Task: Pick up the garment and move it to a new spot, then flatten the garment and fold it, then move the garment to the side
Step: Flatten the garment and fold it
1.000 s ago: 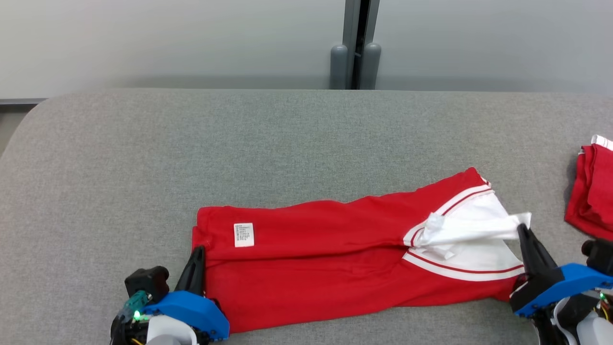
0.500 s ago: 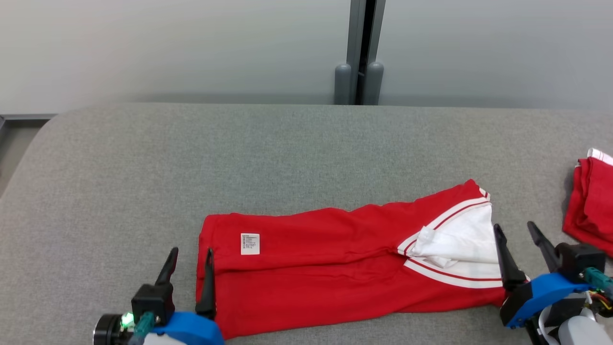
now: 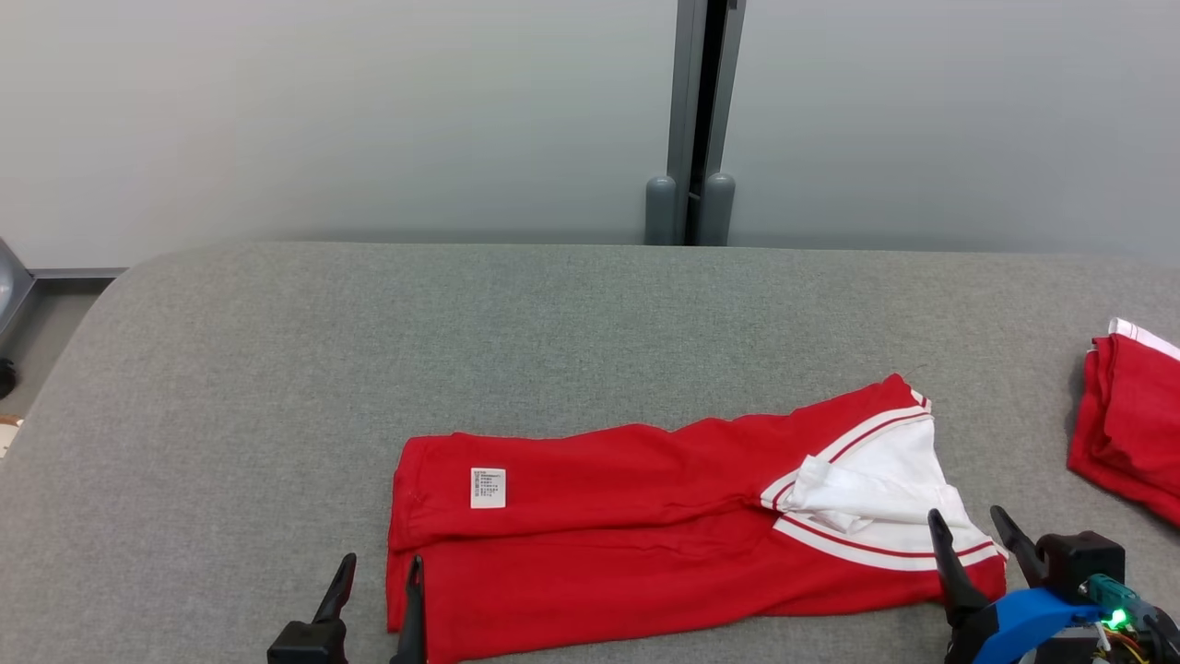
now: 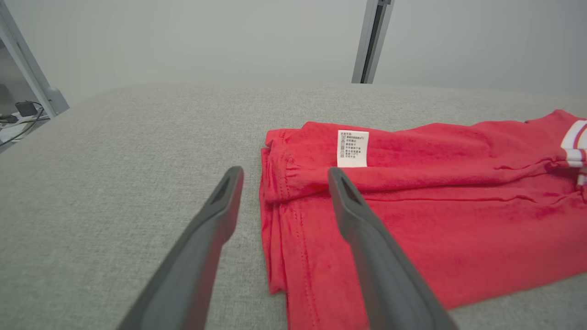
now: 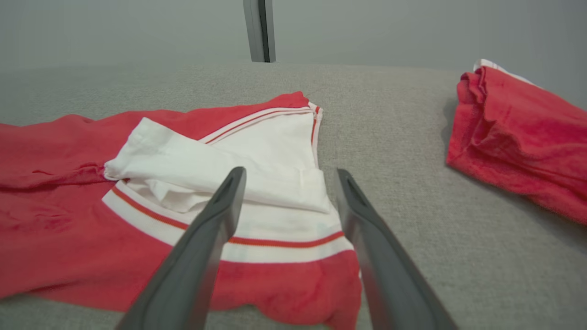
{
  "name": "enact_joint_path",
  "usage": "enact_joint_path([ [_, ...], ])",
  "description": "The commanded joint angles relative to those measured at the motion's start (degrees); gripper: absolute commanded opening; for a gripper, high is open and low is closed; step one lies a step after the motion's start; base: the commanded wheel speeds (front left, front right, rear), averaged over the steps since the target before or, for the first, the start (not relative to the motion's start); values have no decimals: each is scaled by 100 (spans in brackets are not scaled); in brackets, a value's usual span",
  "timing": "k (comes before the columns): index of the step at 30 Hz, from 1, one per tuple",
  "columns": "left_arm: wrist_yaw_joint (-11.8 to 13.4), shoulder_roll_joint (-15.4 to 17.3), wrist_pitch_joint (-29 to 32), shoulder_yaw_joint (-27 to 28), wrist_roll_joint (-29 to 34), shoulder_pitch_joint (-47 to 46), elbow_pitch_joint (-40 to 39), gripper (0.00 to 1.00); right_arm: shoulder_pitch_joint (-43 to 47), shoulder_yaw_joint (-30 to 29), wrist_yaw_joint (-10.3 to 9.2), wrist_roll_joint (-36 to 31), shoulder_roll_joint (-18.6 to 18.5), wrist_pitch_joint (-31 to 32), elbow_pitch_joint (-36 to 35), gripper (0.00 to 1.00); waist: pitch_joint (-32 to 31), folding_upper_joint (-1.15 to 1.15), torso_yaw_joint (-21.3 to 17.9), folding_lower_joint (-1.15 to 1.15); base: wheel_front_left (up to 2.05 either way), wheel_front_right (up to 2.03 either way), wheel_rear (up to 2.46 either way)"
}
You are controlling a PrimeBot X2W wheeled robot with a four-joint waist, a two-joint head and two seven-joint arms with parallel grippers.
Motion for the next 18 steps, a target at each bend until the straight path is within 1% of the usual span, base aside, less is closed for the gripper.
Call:
enact_joint_path([
  [1, -9, -11, -26, -2, -20, 15, -15, 100, -47, 21, 0, 31, -9, -39, 34, 100, 9, 0, -2, 0, 0, 0, 0],
  [4, -48, -17, -26, -34, -44, -94, -14, 100, -228, 7, 0, 41, -52, -40, 90, 100, 102, 0, -5, 0, 0, 0, 0],
  [11, -146, -19, -26, -67, -124, -413, 42, 100, -928, -153, 0, -22, -107, 344, 392, 100, 607, 0, 66, 0, 0, 0, 0],
  [18, -209, -22, -26, -123, -188, -686, 144, 100, -1412, -239, 0, -41, 7, 976, 1149, 100, 940, 0, 187, 0, 0, 0, 0],
])
